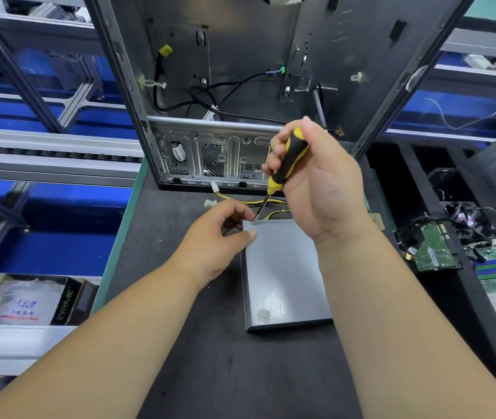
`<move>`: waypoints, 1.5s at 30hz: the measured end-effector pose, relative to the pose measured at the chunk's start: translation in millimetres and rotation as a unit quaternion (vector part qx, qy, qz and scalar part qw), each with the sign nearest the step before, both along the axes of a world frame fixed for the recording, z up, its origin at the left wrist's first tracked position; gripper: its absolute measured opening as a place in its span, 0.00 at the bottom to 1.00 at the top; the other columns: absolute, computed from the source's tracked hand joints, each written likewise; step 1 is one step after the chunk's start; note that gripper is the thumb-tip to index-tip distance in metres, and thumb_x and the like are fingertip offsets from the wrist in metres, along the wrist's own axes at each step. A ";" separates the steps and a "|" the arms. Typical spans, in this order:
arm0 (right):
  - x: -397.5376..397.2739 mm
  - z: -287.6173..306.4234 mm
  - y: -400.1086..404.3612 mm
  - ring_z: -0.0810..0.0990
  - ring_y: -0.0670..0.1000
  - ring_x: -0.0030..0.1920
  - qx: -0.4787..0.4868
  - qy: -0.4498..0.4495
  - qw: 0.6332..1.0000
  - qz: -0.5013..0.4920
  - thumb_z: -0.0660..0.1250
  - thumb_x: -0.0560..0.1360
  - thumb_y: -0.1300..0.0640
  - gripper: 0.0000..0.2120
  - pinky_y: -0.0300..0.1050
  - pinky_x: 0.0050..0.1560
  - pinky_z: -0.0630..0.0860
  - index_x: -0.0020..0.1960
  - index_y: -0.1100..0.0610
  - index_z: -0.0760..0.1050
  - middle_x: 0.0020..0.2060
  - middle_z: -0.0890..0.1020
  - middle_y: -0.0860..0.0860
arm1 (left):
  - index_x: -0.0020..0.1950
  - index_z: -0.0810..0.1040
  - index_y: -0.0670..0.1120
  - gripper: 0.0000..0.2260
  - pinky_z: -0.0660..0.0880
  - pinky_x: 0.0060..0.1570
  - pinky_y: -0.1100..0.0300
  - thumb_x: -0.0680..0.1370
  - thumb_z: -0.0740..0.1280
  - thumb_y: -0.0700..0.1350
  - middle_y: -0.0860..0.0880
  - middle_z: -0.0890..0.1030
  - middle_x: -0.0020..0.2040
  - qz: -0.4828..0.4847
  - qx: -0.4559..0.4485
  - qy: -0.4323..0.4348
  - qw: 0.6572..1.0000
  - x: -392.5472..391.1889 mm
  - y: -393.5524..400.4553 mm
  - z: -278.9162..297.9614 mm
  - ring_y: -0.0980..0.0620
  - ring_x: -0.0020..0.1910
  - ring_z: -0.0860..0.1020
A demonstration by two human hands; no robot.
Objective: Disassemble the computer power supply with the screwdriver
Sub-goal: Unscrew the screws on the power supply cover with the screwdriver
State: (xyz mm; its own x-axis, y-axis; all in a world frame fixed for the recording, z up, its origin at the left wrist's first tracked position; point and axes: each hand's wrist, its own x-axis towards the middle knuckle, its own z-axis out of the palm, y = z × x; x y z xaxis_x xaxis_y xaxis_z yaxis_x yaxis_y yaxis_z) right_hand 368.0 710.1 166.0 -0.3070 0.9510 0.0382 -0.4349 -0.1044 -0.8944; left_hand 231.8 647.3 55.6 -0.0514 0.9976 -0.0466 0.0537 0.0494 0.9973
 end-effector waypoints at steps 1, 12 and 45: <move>-1.2 1.3 1.1 0.67 0.51 0.32 -0.006 0.001 1.000 -0.004 0.59 0.76 0.55 0.09 0.47 0.40 0.67 0.39 0.57 0.72 0.32 0.70 0.51 | 0.46 0.80 0.58 0.10 0.75 0.56 0.58 0.71 0.71 0.43 0.56 0.80 0.46 0.000 0.000 0.001 1.000 0.2 0.3 0.3 0.54 0.49 0.78; -20.6 -1.0 -12.8 0.66 0.48 0.31 0.091 -0.072 0.991 0.064 0.59 0.78 0.54 0.08 0.36 0.34 0.67 0.43 0.56 0.64 0.30 0.71 0.48 | 0.49 0.79 0.50 0.09 0.73 0.51 0.58 0.70 0.71 0.42 0.50 0.79 0.46 -0.006 -0.011 -0.021 1.000 1.3 -0.6 3.4 0.53 0.46 0.76; -4.4 -1.7 -8.4 0.74 0.50 0.38 0.044 -0.058 0.995 0.075 0.61 0.78 0.49 0.14 0.41 0.42 0.73 0.39 0.55 0.79 0.35 0.77 0.49 | 0.47 0.76 0.56 0.12 0.73 0.49 0.69 0.76 0.69 0.38 0.60 0.79 0.44 0.020 -0.009 0.100 0.995 6.7 -8.4 15.2 0.61 0.48 0.76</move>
